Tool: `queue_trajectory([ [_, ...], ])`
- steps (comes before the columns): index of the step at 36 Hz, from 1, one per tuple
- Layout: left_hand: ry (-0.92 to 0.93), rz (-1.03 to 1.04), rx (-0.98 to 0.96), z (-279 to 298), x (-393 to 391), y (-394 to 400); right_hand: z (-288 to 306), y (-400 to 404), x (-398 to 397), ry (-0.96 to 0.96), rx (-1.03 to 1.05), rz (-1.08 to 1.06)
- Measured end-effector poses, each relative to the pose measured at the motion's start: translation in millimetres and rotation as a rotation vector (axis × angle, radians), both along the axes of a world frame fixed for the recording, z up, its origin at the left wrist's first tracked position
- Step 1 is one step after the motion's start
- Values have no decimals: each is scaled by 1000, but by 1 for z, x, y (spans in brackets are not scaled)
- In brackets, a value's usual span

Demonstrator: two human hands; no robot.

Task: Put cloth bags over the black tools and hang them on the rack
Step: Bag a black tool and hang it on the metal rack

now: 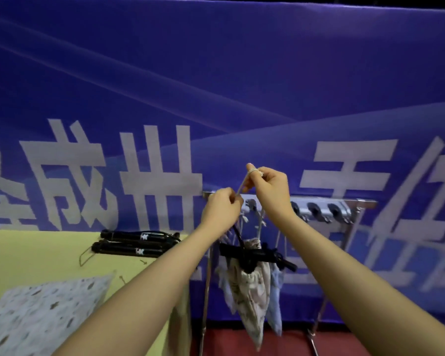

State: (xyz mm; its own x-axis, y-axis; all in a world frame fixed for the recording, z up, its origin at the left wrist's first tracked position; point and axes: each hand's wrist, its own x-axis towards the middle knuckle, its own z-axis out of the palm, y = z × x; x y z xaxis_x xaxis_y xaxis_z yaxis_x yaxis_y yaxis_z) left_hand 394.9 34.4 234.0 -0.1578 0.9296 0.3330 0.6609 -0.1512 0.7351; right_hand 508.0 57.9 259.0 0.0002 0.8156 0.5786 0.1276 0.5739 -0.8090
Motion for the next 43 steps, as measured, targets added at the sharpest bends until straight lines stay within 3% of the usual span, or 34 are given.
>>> queue_trajectory([
  [14, -150, -178, -259, -74, 101, 41, -103, 28, 120, -241, -285, -279],
  [29, -288, -303, -529, -136, 151, 128, -158, 101, 182, -619, -566, -392],
  [43, -314, -88, -472, -151, 205, 216, -174, 190, 212, -426, -555, -260],
])
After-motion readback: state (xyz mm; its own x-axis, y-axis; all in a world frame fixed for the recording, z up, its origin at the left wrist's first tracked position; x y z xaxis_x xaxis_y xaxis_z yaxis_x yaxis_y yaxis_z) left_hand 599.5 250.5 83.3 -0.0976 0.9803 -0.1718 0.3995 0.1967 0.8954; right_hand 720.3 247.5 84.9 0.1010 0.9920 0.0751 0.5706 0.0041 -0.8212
